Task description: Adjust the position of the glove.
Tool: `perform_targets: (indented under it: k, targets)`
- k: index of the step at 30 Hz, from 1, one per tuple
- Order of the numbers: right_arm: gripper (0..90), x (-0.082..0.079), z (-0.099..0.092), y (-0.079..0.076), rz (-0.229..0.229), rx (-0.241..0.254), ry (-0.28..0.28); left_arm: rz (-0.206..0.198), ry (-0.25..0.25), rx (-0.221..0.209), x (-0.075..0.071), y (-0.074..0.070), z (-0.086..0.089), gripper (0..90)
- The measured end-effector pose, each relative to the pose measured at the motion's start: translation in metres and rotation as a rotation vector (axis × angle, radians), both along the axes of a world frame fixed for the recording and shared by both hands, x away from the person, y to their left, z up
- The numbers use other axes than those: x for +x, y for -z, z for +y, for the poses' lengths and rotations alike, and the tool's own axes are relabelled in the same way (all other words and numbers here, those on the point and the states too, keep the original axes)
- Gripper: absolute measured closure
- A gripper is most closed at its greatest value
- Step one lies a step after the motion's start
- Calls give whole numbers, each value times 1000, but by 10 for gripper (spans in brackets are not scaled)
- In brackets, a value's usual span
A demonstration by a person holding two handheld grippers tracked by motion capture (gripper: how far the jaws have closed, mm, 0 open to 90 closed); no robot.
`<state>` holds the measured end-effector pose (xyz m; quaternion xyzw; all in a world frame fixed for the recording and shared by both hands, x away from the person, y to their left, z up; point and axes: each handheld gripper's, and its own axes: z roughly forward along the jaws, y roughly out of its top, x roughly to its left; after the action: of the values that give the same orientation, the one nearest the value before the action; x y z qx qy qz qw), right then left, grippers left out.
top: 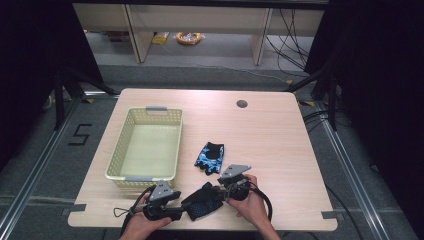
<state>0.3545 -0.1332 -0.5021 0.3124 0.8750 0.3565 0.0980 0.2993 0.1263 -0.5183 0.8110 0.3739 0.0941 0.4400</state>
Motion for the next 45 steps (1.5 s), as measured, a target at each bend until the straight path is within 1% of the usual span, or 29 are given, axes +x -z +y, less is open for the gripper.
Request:
perform_targets:
  k: [1,2,4,9,10,11,12,13,14,15,16,18,19,20,23,25,28,29,31,32,34,35,36,37,40,41,42,44,45]
  targets:
    - [603,2,1,3,-4,18,-6,19,14,15,1,0,0,447]
    - [603,4,2,3,18,12,-21,36,14,2,1,3,-2,464]
    - [630,4,5,5,7,6,-1,46,20,11,1,3,-3,493]
    - [715,3,6,7,16,-1,-37,2,62,39,0,2,-4,588]
    - [762,2,5,7,32,6,-34,9,35,0,-2,3,-7,651]
    - [762,2,5,7,32,6,-34,-15,61,49,-1,1,-4,651]
    - [794,2,5,7,36,16,-35,-29,51,41,-1,2,-5,722]
    - [846,0,4,7,52,34,-36,-9,52,40,0,2,-4,773]
    - [846,0,4,7,52,34,-36,-17,37,50,1,3,-3,773]
    - [857,-1,5,7,52,38,-35,-6,66,68,1,0,-2,797]
    - [863,-2,4,6,51,39,-43,-29,53,61,0,0,-4,830]
    - [863,-2,4,6,53,43,-45,-57,71,90,1,-2,-3,835]
    - [864,-4,2,4,65,65,-24,-55,61,63,1,-2,-5,840]
    - [864,-5,-1,2,66,89,-24,-59,75,83,2,-4,-4,844]
    - [864,-9,-6,-1,66,116,-5,-77,60,74,2,-8,-7,845]
    - [863,-19,-12,-7,87,150,31,-102,71,71,6,-17,-13,846]
    - [863,-25,-16,-9,91,191,37,-141,81,90,10,-23,-18,846]
    - [863,-31,-21,-13,84,212,73,-143,81,86,11,-24,-20,846]
    - [863,-32,-24,-14,78,203,83,-148,83,78,14,-27,-25,846]
    - [863,-33,-26,-14,86,224,82,-141,87,97,16,-28,-27,846]
    - [862,-36,-31,-14,84,227,102,-148,90,84,20,-26,-34,845]
    - [860,-36,-34,-13,89,219,112,-140,90,104,21,-26,-34,844]
    - [859,-35,-35,-12,87,215,120,-164,85,113,23,-22,-37,843]
    - [859,-34,-36,-9,92,217,112,-171,92,150,24,-19,-38,842]
    - [846,-31,-36,0,112,152,115,-157,94,145,25,-8,-42,833]
    - [846,-31,-36,0,112,152,115,-145,83,150,24,-7,-42,833]
    - [837,-31,-35,3,113,134,120,-152,105,170,26,-7,-40,829]
    - [814,-30,-34,3,109,114,111,-142,93,165,25,-7,-41,822]
    - [805,-29,-34,4,107,105,112,-156,83,162,25,-5,-41,820]
